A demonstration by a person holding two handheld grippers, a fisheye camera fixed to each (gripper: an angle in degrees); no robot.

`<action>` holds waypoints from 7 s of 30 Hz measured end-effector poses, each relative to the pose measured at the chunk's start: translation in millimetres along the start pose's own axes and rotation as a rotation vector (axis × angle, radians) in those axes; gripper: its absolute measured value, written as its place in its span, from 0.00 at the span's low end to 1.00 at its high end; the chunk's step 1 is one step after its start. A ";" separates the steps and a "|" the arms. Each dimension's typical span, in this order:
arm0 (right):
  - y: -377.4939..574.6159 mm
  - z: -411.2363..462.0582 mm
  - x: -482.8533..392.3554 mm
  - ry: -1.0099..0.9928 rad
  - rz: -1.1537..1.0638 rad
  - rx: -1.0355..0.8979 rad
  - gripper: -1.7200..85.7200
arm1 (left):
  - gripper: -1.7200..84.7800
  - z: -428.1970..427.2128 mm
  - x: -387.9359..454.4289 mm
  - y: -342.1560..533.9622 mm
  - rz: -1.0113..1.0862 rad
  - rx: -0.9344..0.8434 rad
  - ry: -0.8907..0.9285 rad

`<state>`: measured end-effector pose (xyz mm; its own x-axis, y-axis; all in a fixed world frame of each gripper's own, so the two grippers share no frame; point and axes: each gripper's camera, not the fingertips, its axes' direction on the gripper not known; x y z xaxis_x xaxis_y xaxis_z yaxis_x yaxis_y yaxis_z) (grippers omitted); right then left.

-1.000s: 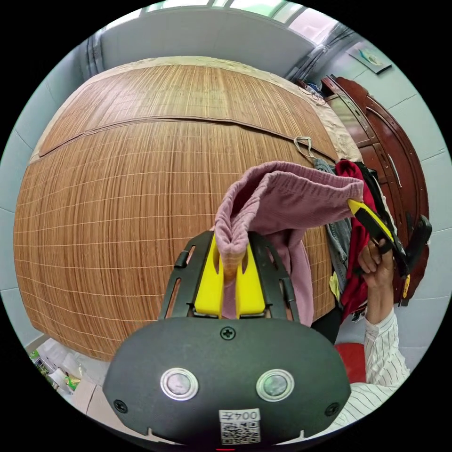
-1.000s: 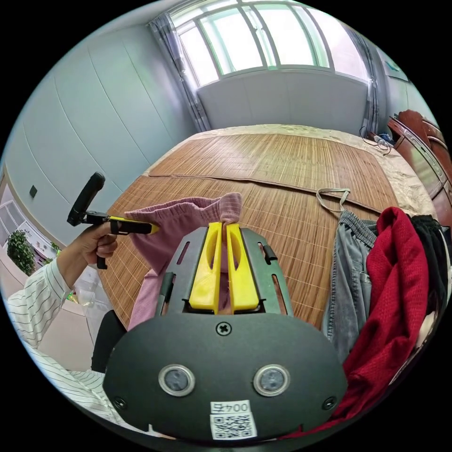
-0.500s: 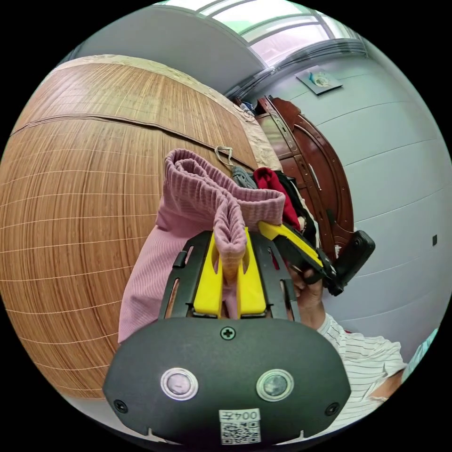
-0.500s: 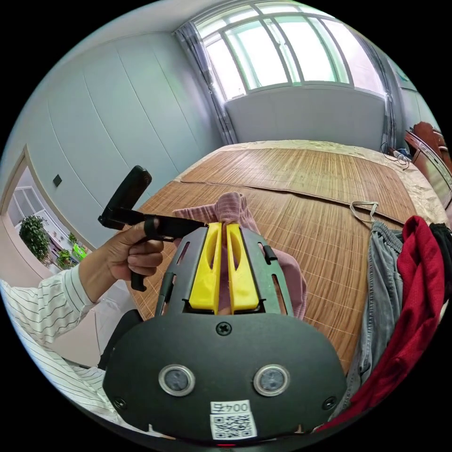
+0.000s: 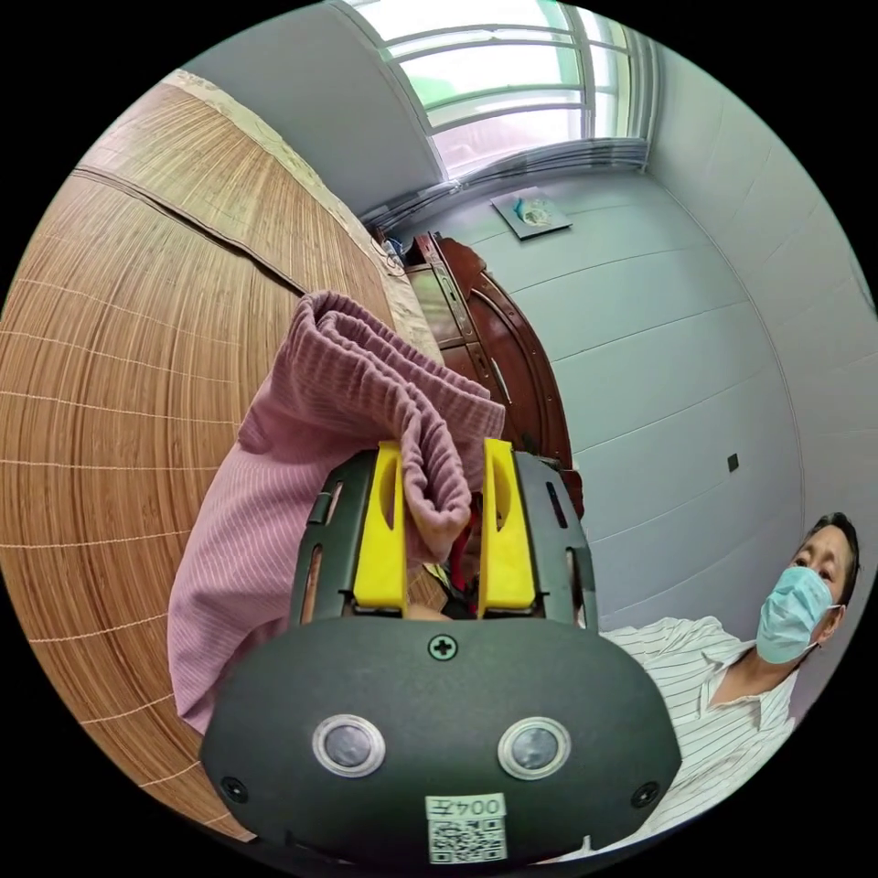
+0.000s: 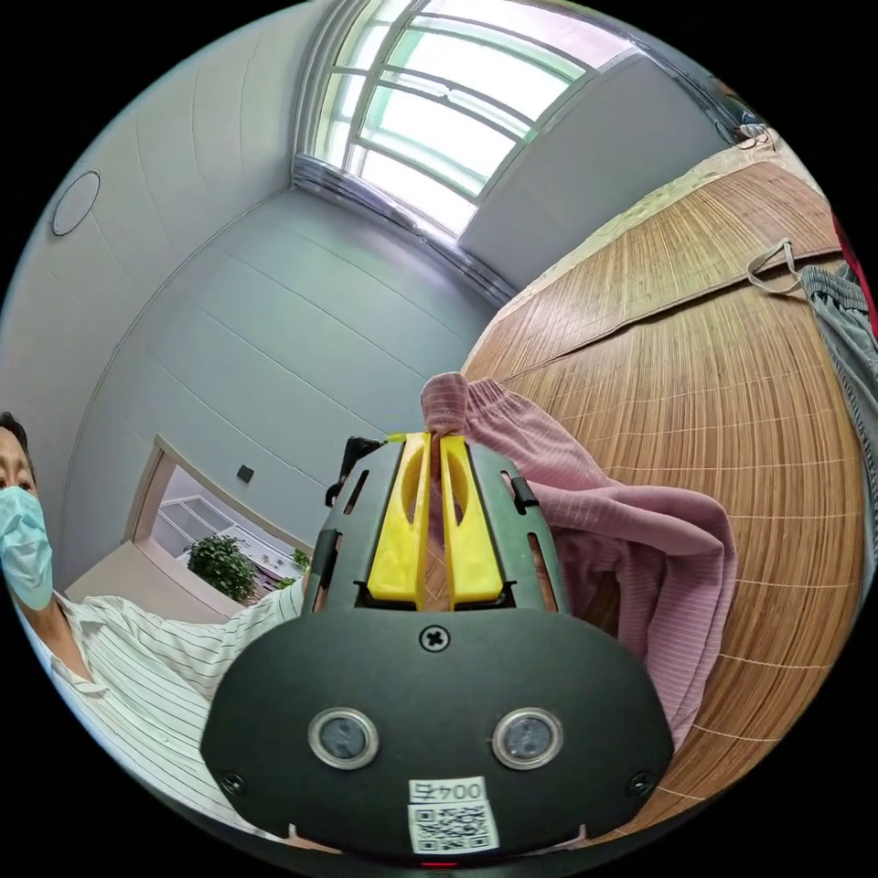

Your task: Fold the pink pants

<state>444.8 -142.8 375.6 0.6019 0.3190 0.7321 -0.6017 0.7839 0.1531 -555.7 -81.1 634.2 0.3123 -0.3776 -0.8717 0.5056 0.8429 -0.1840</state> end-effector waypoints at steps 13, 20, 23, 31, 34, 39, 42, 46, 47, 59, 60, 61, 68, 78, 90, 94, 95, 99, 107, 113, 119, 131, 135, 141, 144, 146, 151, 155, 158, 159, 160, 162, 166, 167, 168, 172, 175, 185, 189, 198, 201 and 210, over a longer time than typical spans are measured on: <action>34.3 65.2 -121.4 0.287 -0.449 -0.194 0.06 | 0.27 55.3 -22.0 -6.2 -0.082 -0.001 0.141; 50.3 103.7 -193.6 0.436 -0.602 -0.281 0.13 | 0.29 88.8 5.3 -16.4 -0.048 -0.052 0.039; 51.1 113.4 -217.2 0.498 -0.629 -0.290 0.13 | 0.27 99.4 19.3 -20.4 -0.037 -0.066 -0.069; 49.5 114.2 -267.3 0.546 -0.663 -0.308 0.14 | 0.14 111.6 43.0 -36.7 -0.055 -0.079 -0.204; 40.0 89.7 -279.2 0.555 -0.652 -0.291 0.14 | 0.13 114.8 69.8 -48.9 0.025 -0.147 -0.250; -22.2 49.7 -306.1 0.360 -0.699 -0.348 0.18 | 0.13 125.8 130.4 -68.1 0.225 -0.335 -0.200; -56.8 43.6 -350.2 0.236 -0.812 -0.359 0.21 | 0.12 134.0 165.6 -77.4 0.318 -0.452 -0.191; -87.3 69.5 -422.6 0.234 -1.023 -0.531 0.23 | 0.13 145.9 204.1 -85.1 0.422 -0.575 -0.181; -92.5 84.2 -443.9 0.254 -1.094 -0.621 0.24 | 0.13 149.6 214.2 -85.8 0.452 -0.602 -0.176; -85.9 199.6 -550.3 0.431 -1.521 -1.255 0.23 | 0.13 176.6 282.9 -88.5 0.646 -0.788 -0.148; -87.9 205.9 -555.6 0.429 -1.531 -1.270 0.23 | 0.13 178.1 285.5 -88.5 0.652 -0.797 -0.149; -88.7 208.8 -558.3 0.427 -1.536 -1.277 0.23 | 0.13 180.8 290.8 -88.6 0.664 -0.813 -0.150; -103.7 221.1 -588.8 0.456 -1.626 -1.289 0.23 | 0.13 178.1 325.2 -86.1 0.741 -0.845 -0.124; -141.5 202.1 -616.1 0.471 -1.643 -1.355 0.20 | 0.13 157.9 362.4 -61.5 0.801 -0.899 -0.145; -225.5 148.8 -615.1 0.424 -1.467 -1.334 0.14 | 0.14 91.4 406.6 -22.6 0.842 -0.799 -0.142; -255.4 119.8 -626.8 0.501 -1.467 -1.281 0.10 | 0.14 50.7 423.7 -8.0 0.844 -0.658 -0.152; -265.5 109.0 -632.3 0.538 -1.475 -1.266 0.10 | 0.14 36.2 428.8 -4.0 0.840 -0.604 -0.142; -311.3 69.5 -652.3 0.686 -1.458 -1.213 0.09 | 0.15 -11.0 437.6 14.8 0.832 -0.442 -0.113; -413.9 -15.2 -711.1 0.903 -1.369 -1.059 0.09 | 0.19 -72.5 418.4 116.8 0.787 -0.192 -0.338; -467.7 -58.1 -742.6 1.116 -1.301 -1.066 0.09 | 0.22 -90.3 399.0 208.2 0.759 -0.072 -0.447; -496.8 -88.2 -764.3 1.283 -1.290 -1.030 0.09 | 0.19 -69.8 375.2 306.4 0.732 -0.049 -0.513; -519.8 -139.5 -772.4 1.314 -1.279 -0.965 0.09 | 0.17 29.7 275.1 421.0 0.499 -0.152 -0.360; -520.8 -149.5 -769.3 1.320 -1.290 -0.961 0.08 | 0.18 50.0 263.9 434.0 0.477 -0.142 -0.382; -524.3 -161.5 -763.0 1.317 -1.290 -0.934 0.08 | 0.10 68.3 262.5 459.9 0.470 -0.126 -0.350; -525.3 -168.2 -757.9 1.313 -1.286 -0.919 0.09 | 0.06 66.1 278.4 484.4 0.516 -0.137 -0.371; -525.3 -172.2 -755.3 1.311 -1.284 -0.907 0.09 | 0.05 51.7 300.8 508.0 0.580 -0.144 -0.412; -519.7 -176.8 -747.7 1.291 -1.282 -0.912 0.09 | 0.04 1.6 307.0 535.7 0.593 -0.102 -0.514; -509.6 -170.7 -740.7 1.258 -1.288 -0.915 0.09 | 0.03 -7.7 284.3 538.9 0.548 -0.098 -0.562; -501.5 -163.0 -735.3 1.271 -1.298 -0.922 0.08 | 0.03 -6.1 277.4 544.6 0.537 -0.070 -0.590; -498.6 -160.3 -733.3 1.277 -1.299 -0.929 0.08 | 0.03 -5.5 275.4 546.3 0.531 -0.061 -0.600; -497.1 -159.2 -732.5 1.278 -1.300 -0.931 0.08 | 0.03 -3.3 269.6 550.1 0.514 -0.040 -0.624; -490.9 -154.3 -730.1 1.260 -1.303 -0.939 0.08 | 0.04 5.7 262.6 557.2 0.495 -0.004 -0.703; -477.8 -143.4 -724.4 1.243 -1.317 -0.944 0.08 | 0.05 40.9 270.8 577.2 0.524 0.068 -0.947; -473.5 -139.5 -721.6 1.244 -1.320 -0.946 0.08 | 0.05 51.8 274.2 585.1 0.541 0.094 -1.035; -468.8 -136.0 -718.8 1.241 -1.324 -0.950 0.08 | 0.06 56.4 275.9 589.1 0.543 0.108 -1.072; -454.9 -128.4 -713.1 1.235 -1.336 -0.944 0.08 | 0.10 76.3 281.2 616.9 0.529 0.240 -1.255; -442.2 -125.2 -711.5 1.209 -1.345 -0.938 0.09 | 0.14 80.8 272.3 622.4 0.510 0.284 -1.278; -386.9 -128.1 -699.4 1.170 -1.369 -0.939 0.09 | 0.21 44.8 185.0 538.1 0.479 -0.079 -0.681; -362.9 -139.4 -689.0 1.170 -1.364 -0.916 0.09 | 0.18 43.4 157.8 510.7 0.442 -0.160 -0.477; -322.0 -199.6 -650.6 1.247 -1.251 -0.745 0.09 | 0.04 8.2 192.3 455.2 0.457 -0.119 -0.491; -304.2 -235.4 -639.9 1.224 -1.209 -0.628 0.09 | 0.03 -47.7 233.7 425.0 0.463 -0.015 -0.600; -215.3 -289.7 -562.1 0.915 -1.036 -0.381 0.09 | 0.02 -211.6 351.9 343.4 0.455 0.129 -0.837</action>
<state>388.2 -336.5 -261.1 0.8827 -0.3644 -0.2968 0.3960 0.9168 0.0523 -442.3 156.6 168.2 0.9480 -0.2183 -0.2318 0.2635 0.9465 0.1865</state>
